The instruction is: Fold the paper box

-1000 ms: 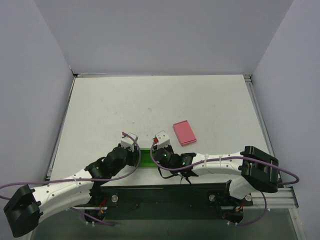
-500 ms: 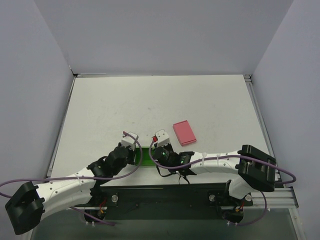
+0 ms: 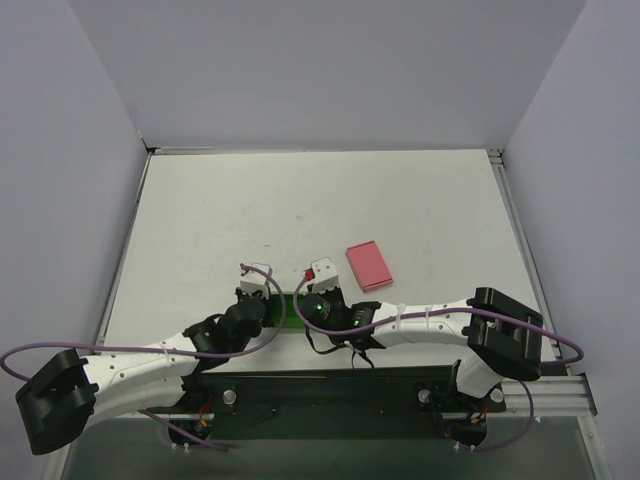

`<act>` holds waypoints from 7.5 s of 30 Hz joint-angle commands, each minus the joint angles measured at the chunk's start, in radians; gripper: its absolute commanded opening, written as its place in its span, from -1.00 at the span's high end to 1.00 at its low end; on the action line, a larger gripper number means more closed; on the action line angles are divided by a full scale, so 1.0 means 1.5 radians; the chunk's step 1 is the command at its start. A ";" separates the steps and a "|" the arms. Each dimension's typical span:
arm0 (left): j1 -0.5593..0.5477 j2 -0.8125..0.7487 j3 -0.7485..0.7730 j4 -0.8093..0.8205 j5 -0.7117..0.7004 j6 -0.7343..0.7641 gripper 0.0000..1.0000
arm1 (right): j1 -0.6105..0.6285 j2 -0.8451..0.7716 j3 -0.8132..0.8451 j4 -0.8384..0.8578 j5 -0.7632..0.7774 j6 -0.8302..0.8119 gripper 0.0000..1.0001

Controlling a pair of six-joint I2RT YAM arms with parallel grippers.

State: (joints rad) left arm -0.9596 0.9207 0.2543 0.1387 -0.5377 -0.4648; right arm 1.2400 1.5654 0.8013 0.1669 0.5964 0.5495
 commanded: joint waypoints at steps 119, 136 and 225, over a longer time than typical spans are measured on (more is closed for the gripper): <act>-0.303 -0.072 0.086 -0.213 -0.123 -0.089 -0.44 | -0.030 -0.401 -0.048 -0.243 -0.256 0.206 -0.64; -0.190 -0.095 0.332 -0.422 0.133 -0.064 -0.72 | -0.140 -0.367 -0.099 -0.122 -0.342 0.331 -0.58; 0.240 -0.034 0.201 -0.317 0.449 -0.038 -0.59 | -0.068 -0.483 -0.230 -0.116 -0.334 0.505 -0.43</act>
State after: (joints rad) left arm -0.6266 0.8562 0.4808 -0.2768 0.1028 -0.6121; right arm 1.0550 0.8577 0.4858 -0.0002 0.0383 1.1358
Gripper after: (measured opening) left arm 0.793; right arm 0.723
